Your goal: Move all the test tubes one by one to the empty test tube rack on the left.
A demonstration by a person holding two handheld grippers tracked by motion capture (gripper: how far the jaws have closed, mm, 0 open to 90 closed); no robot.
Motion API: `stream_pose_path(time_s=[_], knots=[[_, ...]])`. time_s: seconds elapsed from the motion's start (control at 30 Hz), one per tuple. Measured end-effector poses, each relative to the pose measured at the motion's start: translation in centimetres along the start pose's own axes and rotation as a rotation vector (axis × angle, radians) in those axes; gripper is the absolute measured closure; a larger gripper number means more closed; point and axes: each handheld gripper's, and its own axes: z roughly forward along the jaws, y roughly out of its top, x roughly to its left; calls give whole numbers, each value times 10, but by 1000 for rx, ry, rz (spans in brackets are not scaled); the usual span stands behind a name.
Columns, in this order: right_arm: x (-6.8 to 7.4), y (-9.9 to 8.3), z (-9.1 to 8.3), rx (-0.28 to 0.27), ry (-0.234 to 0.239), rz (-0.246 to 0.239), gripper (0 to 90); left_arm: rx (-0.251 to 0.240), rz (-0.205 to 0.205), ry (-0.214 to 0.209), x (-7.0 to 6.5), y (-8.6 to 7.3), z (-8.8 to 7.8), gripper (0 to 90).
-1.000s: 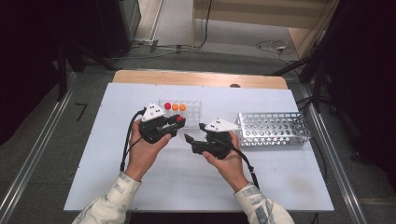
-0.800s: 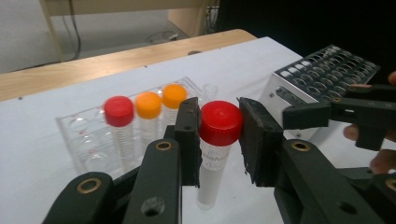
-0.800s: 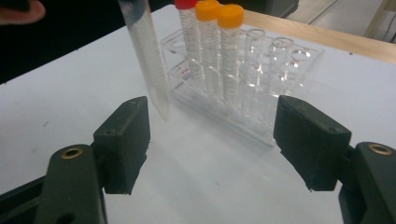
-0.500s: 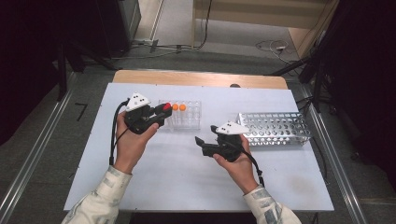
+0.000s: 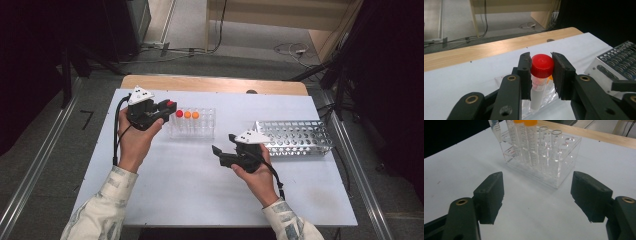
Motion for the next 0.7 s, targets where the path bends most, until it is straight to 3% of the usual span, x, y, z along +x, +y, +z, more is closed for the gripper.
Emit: stream_pose_path(time_s=[0.23, 0.47, 0.7], knots=[[-2, 0, -2, -8, -3, 8, 252, -10, -24, 45, 15, 3, 8, 707], [-4, -1, -3, -6, -11, 11, 252, -24, -39, 45, 22, 2, 15, 707], [-6, -1, -3, -11, -14, 9, 252, 0, -4, 61, 18, -4, 22, 706]])
